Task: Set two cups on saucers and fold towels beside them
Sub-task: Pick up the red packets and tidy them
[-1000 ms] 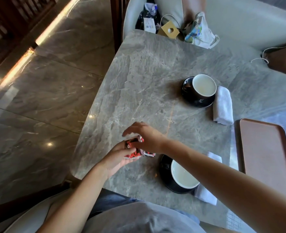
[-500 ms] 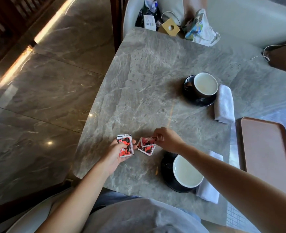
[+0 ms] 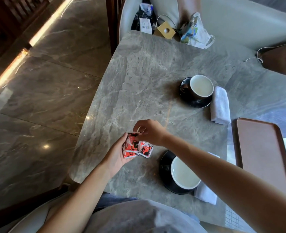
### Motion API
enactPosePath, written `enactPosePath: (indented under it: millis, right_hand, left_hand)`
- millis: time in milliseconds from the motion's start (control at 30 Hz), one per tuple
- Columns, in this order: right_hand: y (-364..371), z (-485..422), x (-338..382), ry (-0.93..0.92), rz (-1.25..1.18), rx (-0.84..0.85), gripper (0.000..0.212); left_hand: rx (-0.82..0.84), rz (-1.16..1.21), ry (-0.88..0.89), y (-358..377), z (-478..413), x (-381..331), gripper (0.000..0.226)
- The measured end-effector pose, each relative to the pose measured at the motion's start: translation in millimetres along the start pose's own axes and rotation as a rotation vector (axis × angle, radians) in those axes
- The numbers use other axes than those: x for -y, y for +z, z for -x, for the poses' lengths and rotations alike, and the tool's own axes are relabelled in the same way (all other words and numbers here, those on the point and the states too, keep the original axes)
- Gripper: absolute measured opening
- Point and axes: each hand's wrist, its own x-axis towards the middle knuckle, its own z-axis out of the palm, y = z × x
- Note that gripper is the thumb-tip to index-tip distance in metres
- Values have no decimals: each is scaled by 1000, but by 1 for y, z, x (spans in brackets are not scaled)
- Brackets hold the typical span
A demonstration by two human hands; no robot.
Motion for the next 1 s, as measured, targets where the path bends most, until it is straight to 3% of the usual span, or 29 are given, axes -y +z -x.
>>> enactPosePath:
  millis: [167, 300, 367, 567, 667, 767, 867, 1000]
  right_hand:
    - [-4, -9, -5, 173, -48, -59, 20]
    - [10, 0, -24, 293, 562, 98, 47]
    - [27, 6, -30, 272, 626, 131, 49]
    - [23, 9, -39, 218, 221, 23, 12]
    - [3, 11, -32, 169, -131, -148, 13]
    - [-26, 20, -21, 139, -523, -71, 27]
    - [-45, 33, -12, 28, -454, -2, 32]
    - [-45, 50, -2, -134, -91, -136, 31]
  left_hand:
    - [-108, -52, 68, -2, -1, 1, 20]
    - [-151, 27, 53, -5, 0, 1, 33]
    - [-144, 0, 75, -8, -2, -1, 35]
    - [-207, 20, 110, -12, -5, 0, 38]
    - [-270, 35, 118, -9, -6, 0, 34]
    - [-302, -12, 138, 2, -8, -3, 24]
    - [-240, -107, 143, 22, -10, -2, 18]
    - [-119, -189, 127, 66, -7, 4, 32]
